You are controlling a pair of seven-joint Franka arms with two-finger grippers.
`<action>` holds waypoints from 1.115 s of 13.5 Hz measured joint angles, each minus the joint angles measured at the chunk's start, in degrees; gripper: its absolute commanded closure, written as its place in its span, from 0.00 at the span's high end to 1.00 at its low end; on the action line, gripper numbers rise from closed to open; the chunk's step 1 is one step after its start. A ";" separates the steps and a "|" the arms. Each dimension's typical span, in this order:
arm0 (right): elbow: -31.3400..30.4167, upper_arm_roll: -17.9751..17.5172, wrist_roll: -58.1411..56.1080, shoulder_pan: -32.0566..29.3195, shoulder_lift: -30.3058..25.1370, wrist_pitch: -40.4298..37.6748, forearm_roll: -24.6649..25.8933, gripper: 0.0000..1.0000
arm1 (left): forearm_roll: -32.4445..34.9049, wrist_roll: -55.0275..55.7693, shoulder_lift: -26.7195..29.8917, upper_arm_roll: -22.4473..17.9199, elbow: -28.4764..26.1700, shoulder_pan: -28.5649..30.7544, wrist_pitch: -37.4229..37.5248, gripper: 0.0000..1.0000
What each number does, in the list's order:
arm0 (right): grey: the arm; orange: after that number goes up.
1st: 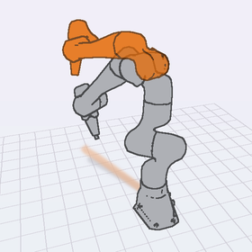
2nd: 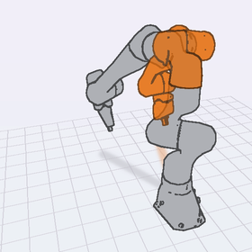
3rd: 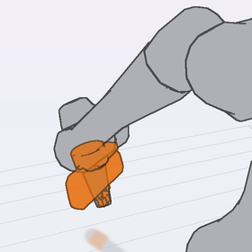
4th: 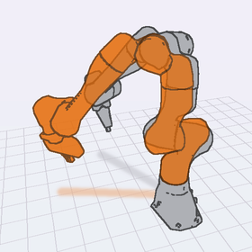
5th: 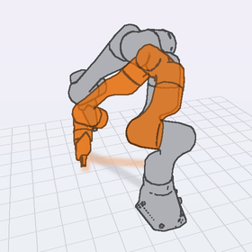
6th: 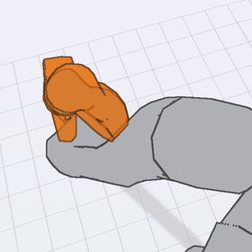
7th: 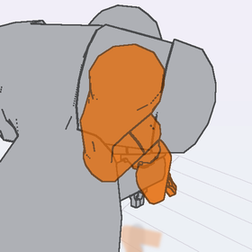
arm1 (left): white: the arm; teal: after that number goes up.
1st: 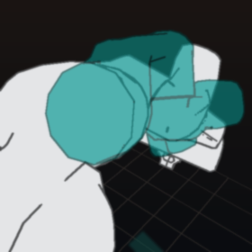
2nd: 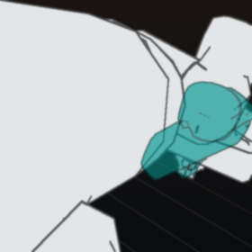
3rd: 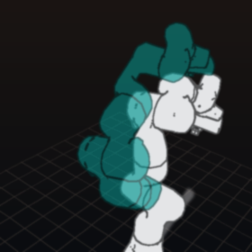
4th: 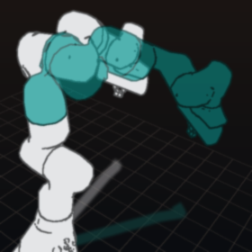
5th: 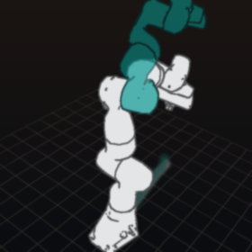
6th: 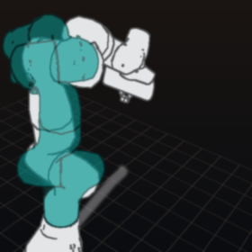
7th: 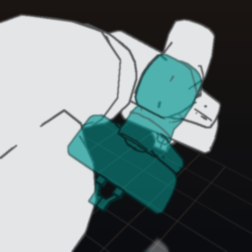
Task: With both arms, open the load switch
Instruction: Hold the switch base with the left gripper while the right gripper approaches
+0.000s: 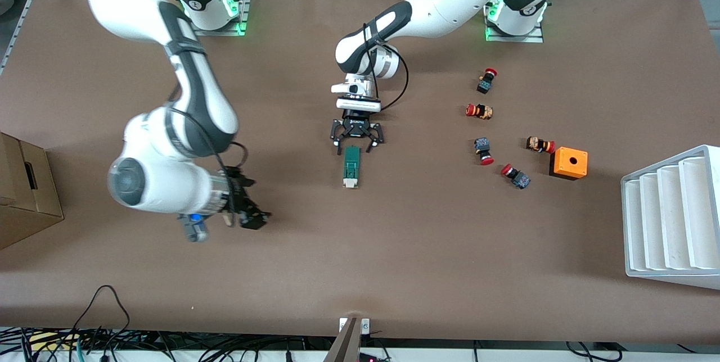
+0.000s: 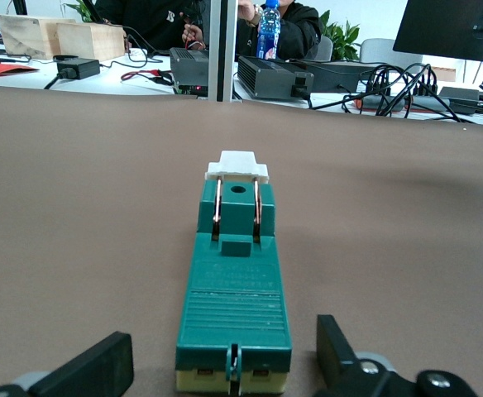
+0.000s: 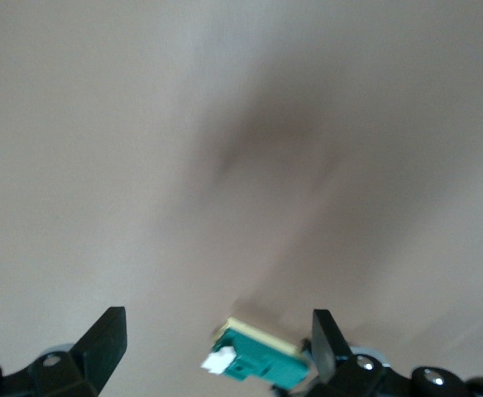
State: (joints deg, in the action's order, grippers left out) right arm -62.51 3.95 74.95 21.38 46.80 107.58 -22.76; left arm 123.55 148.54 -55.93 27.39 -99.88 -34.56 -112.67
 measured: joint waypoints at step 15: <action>0.60 0.31 24.82 11.97 8.18 11.43 -4.09 0.74 | 0.00 0.42 0.02 -0.02 0.31 -0.19 0.17 0.60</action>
State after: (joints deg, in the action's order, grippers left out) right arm -61.91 4.26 99.76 33.35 54.98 119.01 -26.85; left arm 123.56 148.97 -55.90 27.36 -99.57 -34.75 -112.50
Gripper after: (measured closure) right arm 0.172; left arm 0.401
